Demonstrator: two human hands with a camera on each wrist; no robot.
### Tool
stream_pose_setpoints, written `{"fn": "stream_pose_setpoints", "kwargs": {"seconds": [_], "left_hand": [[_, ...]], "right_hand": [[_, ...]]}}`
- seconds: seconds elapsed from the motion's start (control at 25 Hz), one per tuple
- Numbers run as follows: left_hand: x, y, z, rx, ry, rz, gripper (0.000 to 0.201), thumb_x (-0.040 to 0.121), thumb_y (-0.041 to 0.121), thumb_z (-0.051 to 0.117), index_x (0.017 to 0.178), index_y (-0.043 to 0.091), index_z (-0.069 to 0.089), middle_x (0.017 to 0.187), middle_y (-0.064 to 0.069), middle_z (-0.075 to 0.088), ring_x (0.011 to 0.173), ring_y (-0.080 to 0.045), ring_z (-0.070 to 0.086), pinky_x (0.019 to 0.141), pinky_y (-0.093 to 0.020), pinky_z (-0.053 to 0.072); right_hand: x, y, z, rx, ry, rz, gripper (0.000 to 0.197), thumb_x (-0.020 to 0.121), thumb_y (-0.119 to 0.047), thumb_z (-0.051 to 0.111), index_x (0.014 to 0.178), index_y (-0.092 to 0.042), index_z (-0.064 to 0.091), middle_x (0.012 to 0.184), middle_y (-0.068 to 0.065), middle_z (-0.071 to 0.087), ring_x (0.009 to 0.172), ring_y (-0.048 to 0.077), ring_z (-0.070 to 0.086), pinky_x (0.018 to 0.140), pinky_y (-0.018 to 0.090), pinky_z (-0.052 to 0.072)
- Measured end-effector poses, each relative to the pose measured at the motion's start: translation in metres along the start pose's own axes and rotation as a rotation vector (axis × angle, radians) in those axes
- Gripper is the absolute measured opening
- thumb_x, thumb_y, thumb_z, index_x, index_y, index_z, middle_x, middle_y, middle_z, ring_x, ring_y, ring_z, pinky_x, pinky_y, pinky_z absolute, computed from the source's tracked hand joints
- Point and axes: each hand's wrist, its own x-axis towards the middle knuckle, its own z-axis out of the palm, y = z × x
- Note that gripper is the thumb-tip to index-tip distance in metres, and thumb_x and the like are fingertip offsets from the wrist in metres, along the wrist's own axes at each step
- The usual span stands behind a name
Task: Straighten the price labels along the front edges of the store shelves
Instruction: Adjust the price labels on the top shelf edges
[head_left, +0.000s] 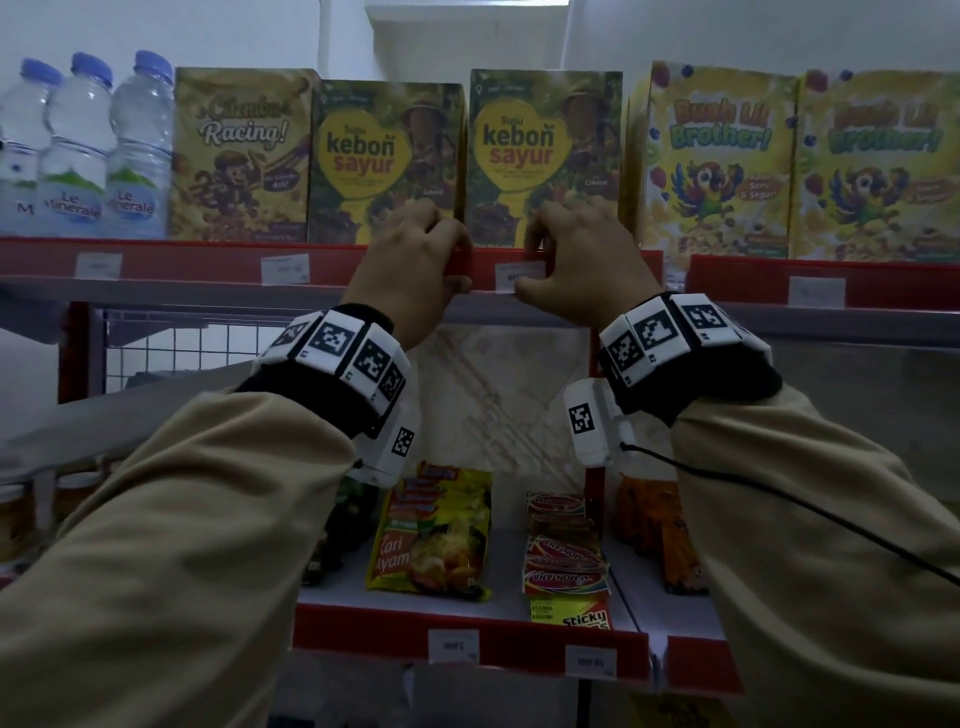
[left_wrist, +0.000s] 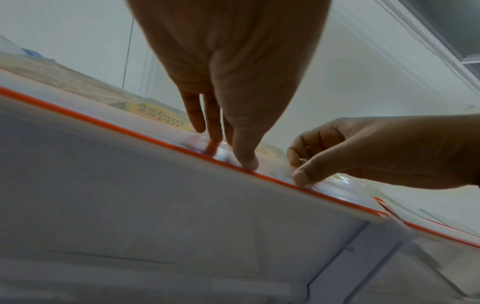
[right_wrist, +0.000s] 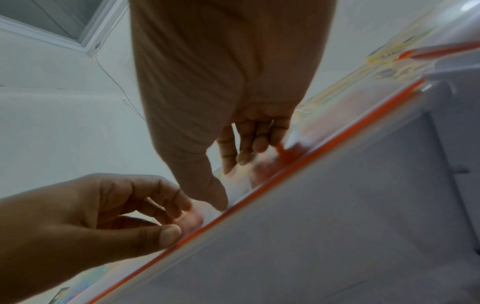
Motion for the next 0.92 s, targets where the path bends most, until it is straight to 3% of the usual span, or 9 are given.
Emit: {"fn": "stream_pose_setpoints", "kwargs": {"seconds": [0.36,0.52,0.6,0.68,0.76,0.92], "left_hand": [[0.000,0.001,-0.002,-0.015,0.012,0.025,0.038,0.080,0.017,0.072,0.113,0.007,0.057,0.117,-0.014,0.052,0.114,-0.031,0.043,0.096,-0.034,0.030],[-0.001,0.003,-0.003,-0.009,0.024,0.027,0.035,0.081,0.017,0.070,0.111,0.007,0.056,0.117,-0.013,0.053,0.113,-0.032,0.043,0.101,-0.033,0.025],[-0.001,0.003,-0.001,-0.002,0.021,0.009,0.034,0.082,0.018,0.069,0.112,0.009,0.055,0.118,-0.012,0.051,0.113,-0.030,0.041,0.098,-0.033,0.025],[0.000,0.003,0.000,-0.012,0.018,-0.008,0.033,0.081,0.019,0.069,0.111,0.011,0.056,0.117,-0.011,0.051,0.112,-0.029,0.041,0.095,-0.032,0.027],[-0.001,0.003,0.001,-0.048,0.029,-0.029,0.032,0.080,0.021,0.071,0.108,0.013,0.056,0.114,-0.009,0.052,0.109,-0.026,0.043,0.093,-0.031,0.029],[0.000,0.001,0.002,-0.149,0.050,-0.070,0.026,0.085,0.031,0.066,0.105,0.017,0.057,0.110,-0.005,0.051,0.110,-0.023,0.044,0.095,-0.030,0.030]], "right_hand": [[0.006,-0.008,0.001,-0.011,-0.026,-0.083,0.033,0.073,-0.026,0.068,0.104,-0.016,0.062,0.102,0.007,0.061,0.102,0.027,0.048,0.080,0.029,0.033],[0.012,-0.013,0.003,-0.065,-0.128,-0.054,0.022,0.077,-0.028,0.065,0.096,-0.018,0.061,0.097,0.004,0.049,0.100,0.023,0.044,0.085,0.032,0.036],[0.017,-0.013,-0.001,0.024,-0.144,-0.015,0.014,0.078,-0.026,0.067,0.088,-0.019,0.059,0.092,0.001,0.047,0.091,0.018,0.045,0.077,0.028,0.037],[0.021,-0.010,-0.006,0.174,-0.148,0.023,0.009,0.079,-0.023,0.069,0.084,-0.018,0.062,0.087,-0.001,0.057,0.086,0.017,0.054,0.071,0.028,0.040],[0.021,-0.009,-0.009,0.365,-0.078,0.060,0.008,0.081,-0.018,0.070,0.087,-0.014,0.067,0.087,0.002,0.066,0.085,0.016,0.062,0.074,0.033,0.051],[0.012,-0.006,-0.006,0.695,0.226,0.168,0.015,0.079,-0.009,0.073,0.092,-0.009,0.065,0.090,0.012,0.071,0.081,0.018,0.067,0.074,0.030,0.056]]}}
